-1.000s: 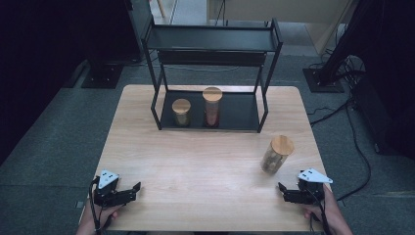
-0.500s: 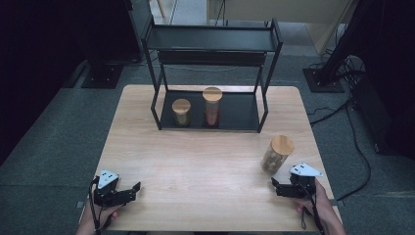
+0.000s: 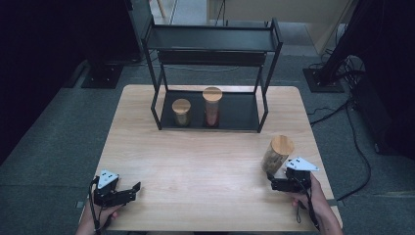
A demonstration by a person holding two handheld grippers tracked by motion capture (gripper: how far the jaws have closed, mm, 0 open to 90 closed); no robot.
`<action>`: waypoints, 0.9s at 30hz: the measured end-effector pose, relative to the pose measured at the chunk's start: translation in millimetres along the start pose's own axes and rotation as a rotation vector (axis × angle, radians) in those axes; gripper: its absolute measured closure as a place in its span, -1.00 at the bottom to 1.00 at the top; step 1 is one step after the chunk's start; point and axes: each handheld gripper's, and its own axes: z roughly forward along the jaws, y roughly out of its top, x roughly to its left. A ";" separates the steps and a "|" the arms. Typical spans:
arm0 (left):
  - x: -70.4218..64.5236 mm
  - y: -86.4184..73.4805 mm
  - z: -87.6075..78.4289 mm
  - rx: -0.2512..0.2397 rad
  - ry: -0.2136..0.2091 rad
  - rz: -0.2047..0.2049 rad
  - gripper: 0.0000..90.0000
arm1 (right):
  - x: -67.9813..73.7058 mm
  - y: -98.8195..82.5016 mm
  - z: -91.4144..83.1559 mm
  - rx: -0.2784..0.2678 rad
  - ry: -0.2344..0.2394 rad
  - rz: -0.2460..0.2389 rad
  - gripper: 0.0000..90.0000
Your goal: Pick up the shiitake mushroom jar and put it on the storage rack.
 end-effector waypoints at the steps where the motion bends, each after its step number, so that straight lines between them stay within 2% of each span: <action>1: -0.2 0.0 0.0 0.001 0.001 0.002 -0.80 | 0.4 0.8 0.1 0.000 -0.002 -0.001 -0.91; 27: 0.2 0.0 -0.1 0.000 -0.005 0.000 -0.80 | 3.7 24.8 -5.3 -0.027 0.002 -0.013 -0.90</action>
